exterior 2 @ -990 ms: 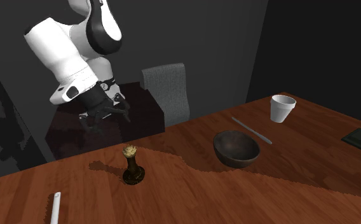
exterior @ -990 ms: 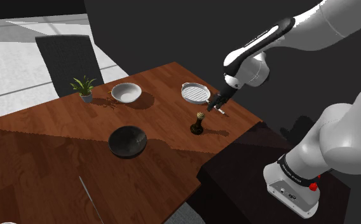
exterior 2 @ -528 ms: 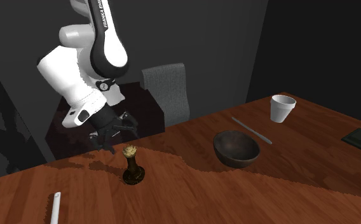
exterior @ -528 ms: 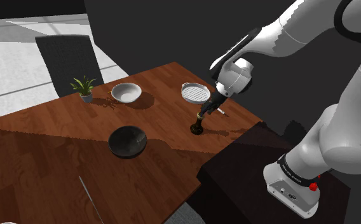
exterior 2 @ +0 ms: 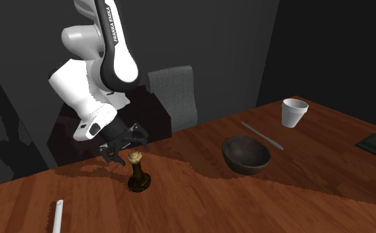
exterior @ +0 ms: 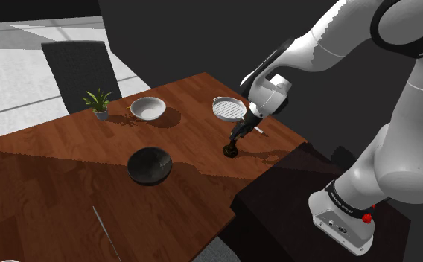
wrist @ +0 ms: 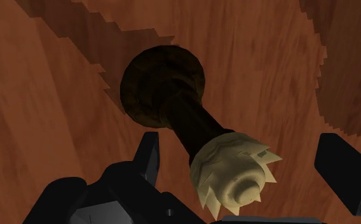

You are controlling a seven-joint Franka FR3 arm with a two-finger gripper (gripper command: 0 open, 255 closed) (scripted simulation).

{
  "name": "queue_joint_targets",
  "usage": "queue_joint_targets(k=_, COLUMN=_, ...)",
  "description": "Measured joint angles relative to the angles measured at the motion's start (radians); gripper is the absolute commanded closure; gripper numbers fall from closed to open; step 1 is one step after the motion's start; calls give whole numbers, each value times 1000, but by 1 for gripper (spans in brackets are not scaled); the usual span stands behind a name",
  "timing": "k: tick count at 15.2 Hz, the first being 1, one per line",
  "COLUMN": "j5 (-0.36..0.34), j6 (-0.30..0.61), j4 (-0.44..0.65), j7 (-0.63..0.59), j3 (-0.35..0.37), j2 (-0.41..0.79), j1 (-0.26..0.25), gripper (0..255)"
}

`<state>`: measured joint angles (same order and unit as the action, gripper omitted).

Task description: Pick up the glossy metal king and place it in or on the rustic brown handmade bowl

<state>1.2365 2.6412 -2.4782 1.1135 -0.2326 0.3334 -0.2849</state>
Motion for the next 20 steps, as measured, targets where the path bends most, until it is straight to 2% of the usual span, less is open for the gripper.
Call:
queue_joint_targets(k=3, j5=1, j6=0, j4=1, j7=1, j3=1, j2=1, j1=0, gripper=0)
queue_joint_targets(k=4, j5=2, j6=0, j4=1, j7=1, j3=1, j2=2, j1=0, gripper=255)
queue_joint_targets(k=14, j5=2, j6=0, j4=2, j7=1, j3=1, j2=0, j1=0, gripper=255)
queue_joint_targets(k=20, j5=-99, j6=-12, j4=-35, j7=-96, j3=-28, j2=-84, j1=-21, gripper=255)
